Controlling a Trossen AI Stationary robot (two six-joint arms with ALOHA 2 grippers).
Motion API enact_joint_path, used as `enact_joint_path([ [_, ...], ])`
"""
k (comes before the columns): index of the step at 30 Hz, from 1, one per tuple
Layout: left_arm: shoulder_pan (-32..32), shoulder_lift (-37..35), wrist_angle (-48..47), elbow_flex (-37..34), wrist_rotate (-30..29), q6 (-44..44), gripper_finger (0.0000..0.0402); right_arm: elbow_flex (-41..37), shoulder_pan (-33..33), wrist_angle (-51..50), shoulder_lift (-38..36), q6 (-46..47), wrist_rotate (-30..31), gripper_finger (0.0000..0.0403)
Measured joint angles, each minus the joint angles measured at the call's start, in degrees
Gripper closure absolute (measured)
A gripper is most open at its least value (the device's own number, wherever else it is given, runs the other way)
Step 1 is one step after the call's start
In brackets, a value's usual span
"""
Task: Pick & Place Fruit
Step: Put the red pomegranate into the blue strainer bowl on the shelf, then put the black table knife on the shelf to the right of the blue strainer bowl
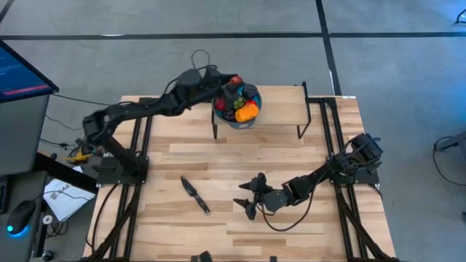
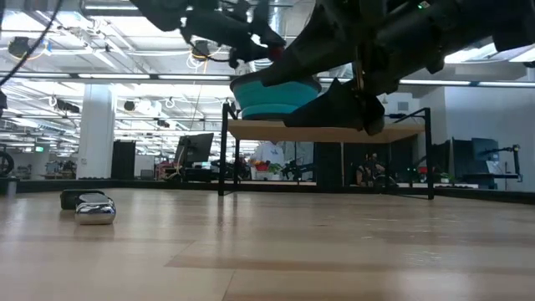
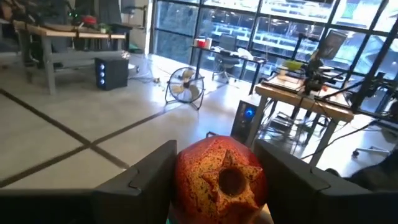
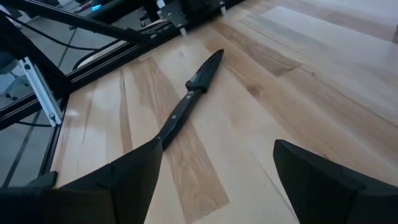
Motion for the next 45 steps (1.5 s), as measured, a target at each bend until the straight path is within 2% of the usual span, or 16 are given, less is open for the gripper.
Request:
enact_joint_path([
  [5,-0.02,5.07,0.71,4.31,3.65,1.4,0.0189,0.0,0.12,0.15,0.0,0.0,-0.15,0.0101],
  [13,-0.49,6.32,-0.44,3.22,4.51,1.19,0.0139,0.0,0.17,0.17,0.0,0.0,-0.15,0.0101],
  [19,-1.02,5.8,-0.29,2.11,4.55,1.34,0.0132,0.0,0.17,0.19,0.0,0.0,-0.15,0.0101],
  [25,-1.42,1.2,-2.56,2.06,4.51,4.84,0.0131,0.0,0.17,0.15,0.0,-0.58,-0.15,0.0101],
  [30,-3.61,-6.5,-8.84,2.06,4.55,10.38,0.0131,0.0,0.14,0.15,0.0,-1.51,-0.15,0.0101],
  [33,-6.58,-11.91,-14.05,2.08,4.46,13.67,0.0131,0.0,-0.55,0.15,0.0,-1.58,-0.98,0.0101],
  [37,-13.22,-18.81,-24.06,2.1,3.07,17.63,0.0141,0.0,-1.68,1.1,0.0,-5.21,-8.15,0.0101],
  [41,-23.22,-24.55,-35.75,2.1,-3.14,20.78,0.016,0.97,-2.0,7.21,2.85,-8.51,-14.63,0.0101],
  [45,-35.43,-29.2,-42.09,-0.15,-9.73,20.38,0.0182,7.52,-0.28,9.0,8.49,-16.92,-15.84,0.0101],
])
